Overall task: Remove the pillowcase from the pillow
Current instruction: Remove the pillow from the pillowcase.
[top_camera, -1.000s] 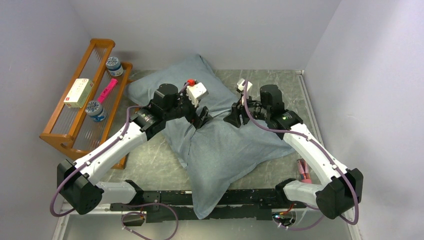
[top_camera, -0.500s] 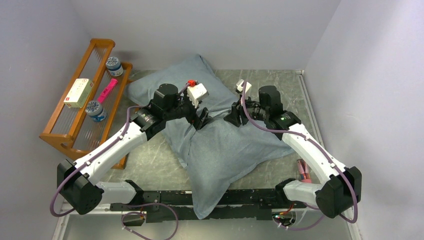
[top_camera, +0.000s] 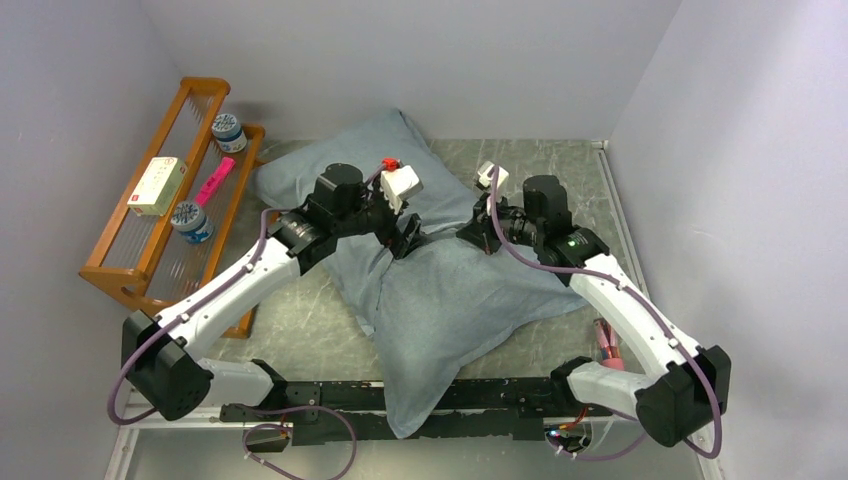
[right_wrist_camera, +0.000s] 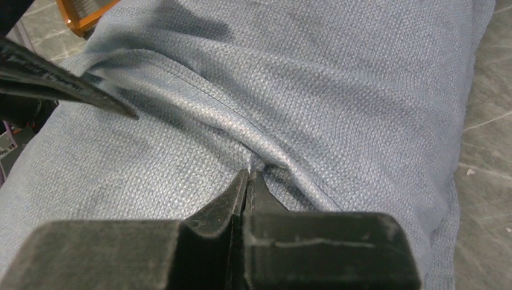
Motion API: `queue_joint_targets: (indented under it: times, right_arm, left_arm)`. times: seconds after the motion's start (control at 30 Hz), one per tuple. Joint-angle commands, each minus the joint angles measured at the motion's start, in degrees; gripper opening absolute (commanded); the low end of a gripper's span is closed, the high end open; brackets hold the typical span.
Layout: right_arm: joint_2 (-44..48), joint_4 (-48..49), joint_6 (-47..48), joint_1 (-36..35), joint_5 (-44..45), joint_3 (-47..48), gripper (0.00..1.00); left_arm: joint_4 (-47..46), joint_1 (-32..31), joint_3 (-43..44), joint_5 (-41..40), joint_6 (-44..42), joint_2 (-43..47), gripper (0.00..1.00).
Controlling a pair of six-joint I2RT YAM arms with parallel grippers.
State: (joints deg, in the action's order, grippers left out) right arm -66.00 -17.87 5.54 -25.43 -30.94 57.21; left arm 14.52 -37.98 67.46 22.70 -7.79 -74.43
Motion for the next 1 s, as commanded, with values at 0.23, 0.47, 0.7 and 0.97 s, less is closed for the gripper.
queue_joint_targets:
  times: [0.23, 0.47, 0.7, 0.97]
  right_arm:
    - [5.7, -3.5, 0.8, -0.3, 0.3, -2.6, 0.00]
    - [5.9, -3.2, 0.9, -0.2, -0.2, -2.9, 0.00]
    - [7.2, -4.1, 1.1, -0.3, 0.3, -3.3, 0.00]
    - [9.5, -6.8, 1.4, -0.2, 1.2, -4.4, 0.00]
  left_arm:
    - [1.9, -1.7, 5.9, -3.0, -1.4, -3.1, 0.96]
    - [3.3, -4.1, 7.4, -7.4, -3.2, -4.2, 0.96]
    - [5.5, -5.5, 10.7, -18.2, -3.1, -8.1, 0.95]
    - [6.2, -5.5, 13.0, -29.9, -0.8, -10.6, 0.93]
